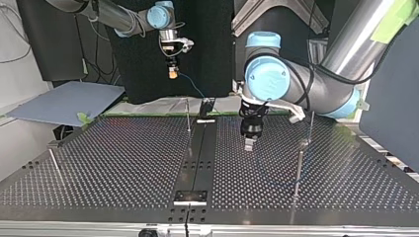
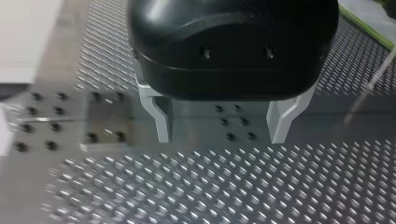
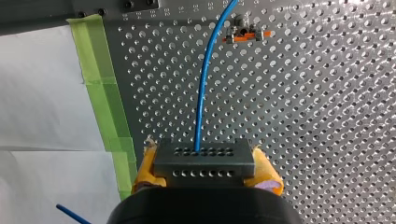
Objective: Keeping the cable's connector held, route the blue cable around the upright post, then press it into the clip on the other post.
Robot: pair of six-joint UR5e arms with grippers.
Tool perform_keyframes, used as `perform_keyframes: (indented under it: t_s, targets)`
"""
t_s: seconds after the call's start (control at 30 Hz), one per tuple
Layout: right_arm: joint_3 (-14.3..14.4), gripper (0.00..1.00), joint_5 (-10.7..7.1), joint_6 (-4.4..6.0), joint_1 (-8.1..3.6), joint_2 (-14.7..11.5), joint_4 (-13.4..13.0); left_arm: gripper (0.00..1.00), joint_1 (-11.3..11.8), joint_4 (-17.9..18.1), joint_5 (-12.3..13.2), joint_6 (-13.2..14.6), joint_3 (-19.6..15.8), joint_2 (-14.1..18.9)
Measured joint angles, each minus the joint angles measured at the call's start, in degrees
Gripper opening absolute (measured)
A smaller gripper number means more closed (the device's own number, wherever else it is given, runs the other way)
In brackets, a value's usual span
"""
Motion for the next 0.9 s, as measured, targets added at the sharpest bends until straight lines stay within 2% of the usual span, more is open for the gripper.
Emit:
perform_keyframes:
  t_s: [0.2, 0.7, 0.9]
  targets:
    - [-0.01, 0.0, -0.02, -0.04, 0.08, 0.0, 0.0, 1.0, 0.22, 3.39, -3.19, 0.94, 0.0, -2.47]
    - [-0.01, 0.0, -0.11, 0.01, 0.26, 0.0, -0.42, 1.0, 0.16, 11.7, -2.05, 1.56, 0.78, -3.35]
    - [-0.01, 0.0, -0.11, 0.01, 0.28, 0.0, -0.39, 1.0, -0.52, 10.2, -3.39, 3.52, 3.62, -6.15]
